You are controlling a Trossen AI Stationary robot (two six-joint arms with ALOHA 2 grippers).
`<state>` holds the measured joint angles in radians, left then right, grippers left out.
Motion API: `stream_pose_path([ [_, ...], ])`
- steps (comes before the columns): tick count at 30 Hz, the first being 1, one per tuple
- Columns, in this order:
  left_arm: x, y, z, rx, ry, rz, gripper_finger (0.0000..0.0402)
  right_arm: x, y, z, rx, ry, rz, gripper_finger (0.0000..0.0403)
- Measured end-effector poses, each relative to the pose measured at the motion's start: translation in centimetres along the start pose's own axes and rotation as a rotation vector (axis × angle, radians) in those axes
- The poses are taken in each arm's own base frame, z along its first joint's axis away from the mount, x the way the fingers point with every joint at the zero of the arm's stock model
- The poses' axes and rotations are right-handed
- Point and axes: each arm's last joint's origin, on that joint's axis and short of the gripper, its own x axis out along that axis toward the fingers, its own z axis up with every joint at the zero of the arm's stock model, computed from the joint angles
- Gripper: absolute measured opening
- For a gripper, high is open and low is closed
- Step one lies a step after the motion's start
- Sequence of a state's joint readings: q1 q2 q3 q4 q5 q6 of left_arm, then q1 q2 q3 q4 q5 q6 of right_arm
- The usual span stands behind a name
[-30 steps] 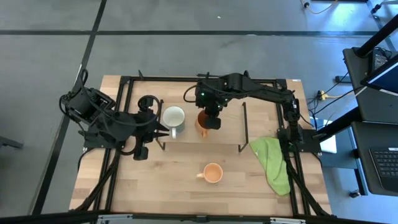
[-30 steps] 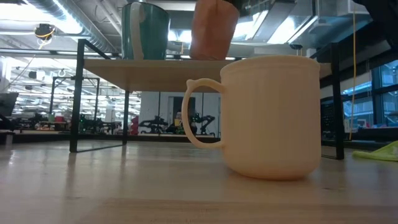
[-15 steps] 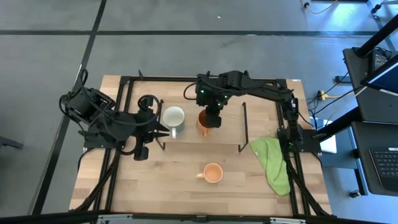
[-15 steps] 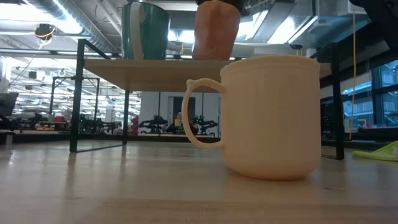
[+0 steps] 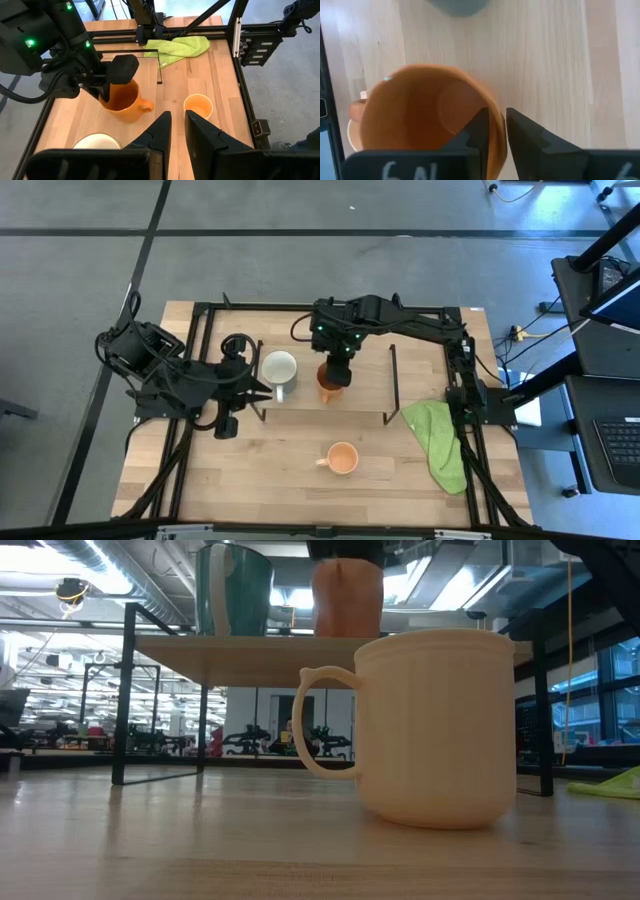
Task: Stack small to large cups/mugs on shelf
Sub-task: Put the orange mug on the shelf
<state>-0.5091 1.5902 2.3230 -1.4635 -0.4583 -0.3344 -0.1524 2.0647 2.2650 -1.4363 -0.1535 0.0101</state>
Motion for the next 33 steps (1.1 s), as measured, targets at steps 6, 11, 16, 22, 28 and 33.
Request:
stream_pose_path([
  [6,0.0,0.0,0.0,0.001,0.001,0.000,0.0049,-0.2,0.0,0.1,-0.016,-0.017,0.000,0.0068],
  [11,0.0,0.0,0.0,0.004,0.001,0.001,0.0049,-0.7,0.1,0.4,-0.023,-0.056,-0.021,0.0069],
  [16,0.0,0.0,0.0,0.004,0.001,0.001,0.0049,-1.8,0.1,0.6,-0.031,-0.095,-0.055,0.0065],
  [22,0.0,0.0,0.0,0.005,0.002,0.001,0.0049,-1.9,0.2,0.6,-0.050,-0.099,-0.048,0.0052],
  [28,0.0,0.0,0.0,0.006,0.004,0.002,0.0049,-2.7,0.2,0.7,-0.076,-0.124,-0.111,0.0051],
  [33,0.0,0.0,-0.1,0.010,0.011,0.004,0.0049,-6.2,0.5,-0.7,-0.039,-0.196,-0.234,0.0049],
])
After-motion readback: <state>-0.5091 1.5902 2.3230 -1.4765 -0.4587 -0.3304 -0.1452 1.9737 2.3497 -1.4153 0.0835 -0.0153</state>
